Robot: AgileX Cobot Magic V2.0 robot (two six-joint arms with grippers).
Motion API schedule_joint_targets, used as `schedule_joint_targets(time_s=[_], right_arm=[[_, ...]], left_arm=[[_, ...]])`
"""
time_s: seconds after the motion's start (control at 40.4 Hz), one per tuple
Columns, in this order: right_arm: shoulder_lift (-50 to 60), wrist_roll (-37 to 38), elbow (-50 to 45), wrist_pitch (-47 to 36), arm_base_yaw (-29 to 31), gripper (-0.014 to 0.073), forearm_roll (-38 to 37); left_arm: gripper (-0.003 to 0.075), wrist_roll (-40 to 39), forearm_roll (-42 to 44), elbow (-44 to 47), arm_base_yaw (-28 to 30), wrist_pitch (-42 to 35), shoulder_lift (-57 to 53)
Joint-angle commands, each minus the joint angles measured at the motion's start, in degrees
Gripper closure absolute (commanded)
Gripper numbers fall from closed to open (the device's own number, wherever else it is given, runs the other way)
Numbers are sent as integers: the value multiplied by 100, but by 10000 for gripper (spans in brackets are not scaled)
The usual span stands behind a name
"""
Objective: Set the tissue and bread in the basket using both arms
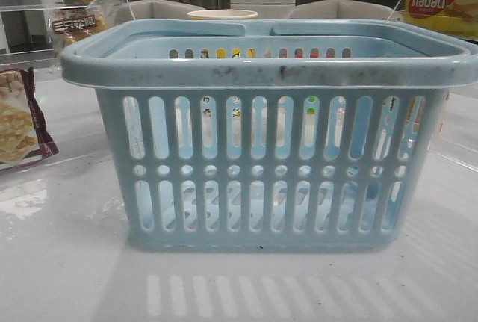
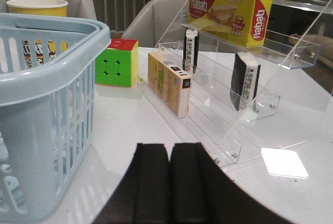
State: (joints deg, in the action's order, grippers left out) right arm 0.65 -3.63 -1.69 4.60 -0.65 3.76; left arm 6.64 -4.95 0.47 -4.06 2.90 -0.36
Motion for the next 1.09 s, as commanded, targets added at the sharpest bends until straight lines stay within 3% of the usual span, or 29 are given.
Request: schedule_joint_targets(time_s=[0.0, 0.644, 0.767, 0.891, 1.064], right_arm=[[100, 0, -2, -494, 37, 538, 22], [100, 0, -2, -493, 37, 538, 22], [100, 0, 3, -702, 37, 538, 22], [100, 0, 314, -709, 37, 538, 87], [88, 0, 1249, -178, 37, 538, 87]], left_arm=[[630, -25, -33, -10, -27, -498, -95], [630, -25, -33, -10, -27, -498, -95], [630, -25, 5, -20, -27, -805, -95], [630, -25, 5, -334, -27, -1026, -95], [630, -25, 5, -1252, -27, -725, -43]])
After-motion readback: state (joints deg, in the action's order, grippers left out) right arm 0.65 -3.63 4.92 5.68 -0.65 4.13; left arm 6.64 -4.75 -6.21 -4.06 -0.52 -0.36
